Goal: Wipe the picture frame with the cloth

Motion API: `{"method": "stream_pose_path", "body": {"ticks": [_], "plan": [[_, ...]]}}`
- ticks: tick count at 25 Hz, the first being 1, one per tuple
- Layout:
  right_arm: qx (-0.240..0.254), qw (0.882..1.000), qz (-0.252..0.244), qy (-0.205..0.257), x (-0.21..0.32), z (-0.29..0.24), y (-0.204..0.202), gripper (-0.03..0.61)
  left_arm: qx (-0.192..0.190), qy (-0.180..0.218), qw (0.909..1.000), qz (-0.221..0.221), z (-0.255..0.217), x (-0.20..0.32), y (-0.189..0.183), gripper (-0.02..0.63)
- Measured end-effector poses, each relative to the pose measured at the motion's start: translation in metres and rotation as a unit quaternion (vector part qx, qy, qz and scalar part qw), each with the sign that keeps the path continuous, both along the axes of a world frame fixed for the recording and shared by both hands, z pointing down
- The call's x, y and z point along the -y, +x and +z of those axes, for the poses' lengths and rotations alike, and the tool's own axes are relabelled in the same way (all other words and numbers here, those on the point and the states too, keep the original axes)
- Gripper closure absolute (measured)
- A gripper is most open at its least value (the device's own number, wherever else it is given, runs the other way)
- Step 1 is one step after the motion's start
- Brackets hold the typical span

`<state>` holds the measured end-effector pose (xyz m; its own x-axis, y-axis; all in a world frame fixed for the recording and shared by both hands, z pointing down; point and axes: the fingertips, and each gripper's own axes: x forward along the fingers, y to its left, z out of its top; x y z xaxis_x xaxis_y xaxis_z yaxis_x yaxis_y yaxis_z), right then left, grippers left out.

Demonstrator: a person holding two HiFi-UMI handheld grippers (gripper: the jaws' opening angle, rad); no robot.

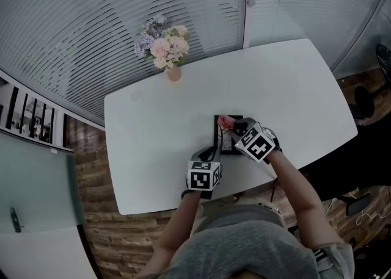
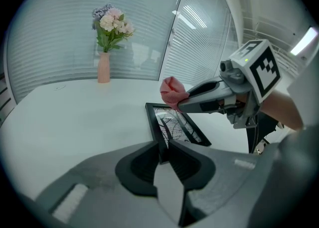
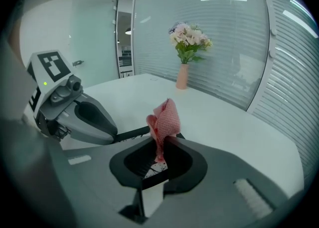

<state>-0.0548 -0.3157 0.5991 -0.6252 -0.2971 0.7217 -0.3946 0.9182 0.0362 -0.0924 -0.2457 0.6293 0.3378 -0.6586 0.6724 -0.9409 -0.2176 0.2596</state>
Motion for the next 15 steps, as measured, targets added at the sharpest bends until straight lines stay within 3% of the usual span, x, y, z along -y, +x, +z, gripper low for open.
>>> {"method": "stream_pose_path", "body": {"ticks": [15], "plan": [[-0.039, 0.999, 0.021, 0.011, 0.021, 0.024, 0.015, 0.533, -0.005, 0.0, 1.0, -0.003, 0.001, 0.0, 0.0, 0.551]]}}
